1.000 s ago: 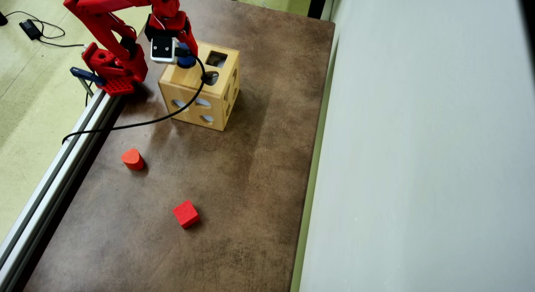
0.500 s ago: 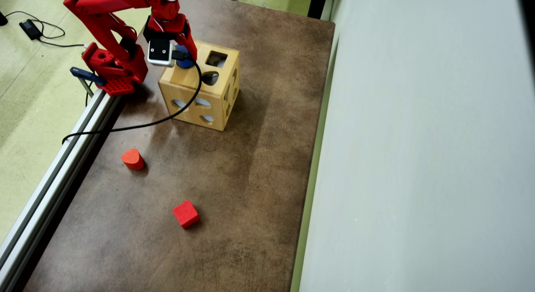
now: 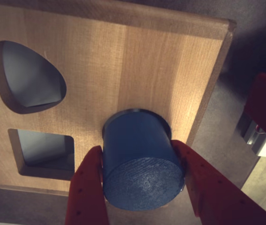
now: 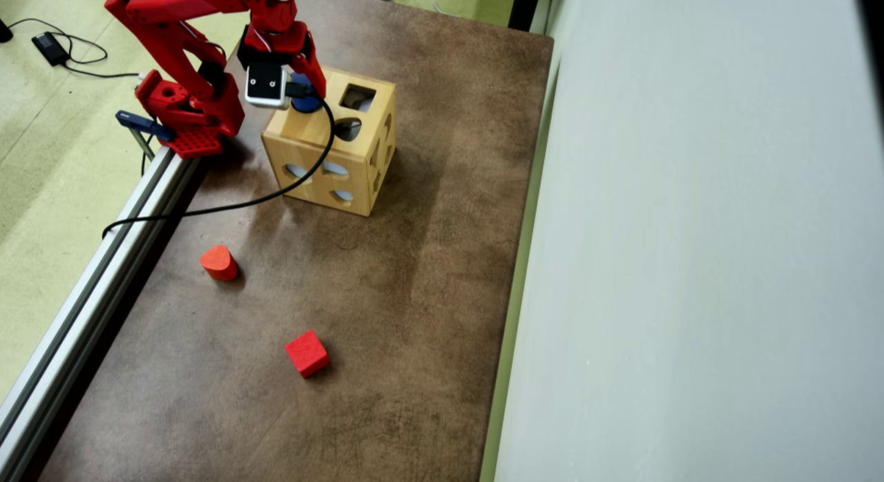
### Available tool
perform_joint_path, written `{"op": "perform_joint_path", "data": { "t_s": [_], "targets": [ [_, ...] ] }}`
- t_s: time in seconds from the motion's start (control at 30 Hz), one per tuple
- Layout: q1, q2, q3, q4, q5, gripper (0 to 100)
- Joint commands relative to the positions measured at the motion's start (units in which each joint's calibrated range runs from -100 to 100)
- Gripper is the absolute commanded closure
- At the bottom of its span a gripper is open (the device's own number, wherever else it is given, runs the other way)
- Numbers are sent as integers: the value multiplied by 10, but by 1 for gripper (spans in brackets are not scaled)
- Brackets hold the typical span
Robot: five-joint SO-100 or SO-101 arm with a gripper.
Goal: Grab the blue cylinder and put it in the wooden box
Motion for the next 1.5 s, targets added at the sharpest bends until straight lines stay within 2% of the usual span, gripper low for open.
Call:
{"op": "perform_joint_path", "data": {
  "t_s": [0.0, 0.17, 0.5, 1.1, 1.27, 1.47],
  "targets": [
    [-3, -3, -3, -2, 0, 74],
    [-3, -3, -3, 1, 0, 67],
    [-1, -26, -4, 4, 0, 67],
    [5, -602, 42, 2, 0, 67],
    [5, -674, 42, -3, 0, 68],
    [8, -677, 42, -2, 0, 68]
  ]
}}
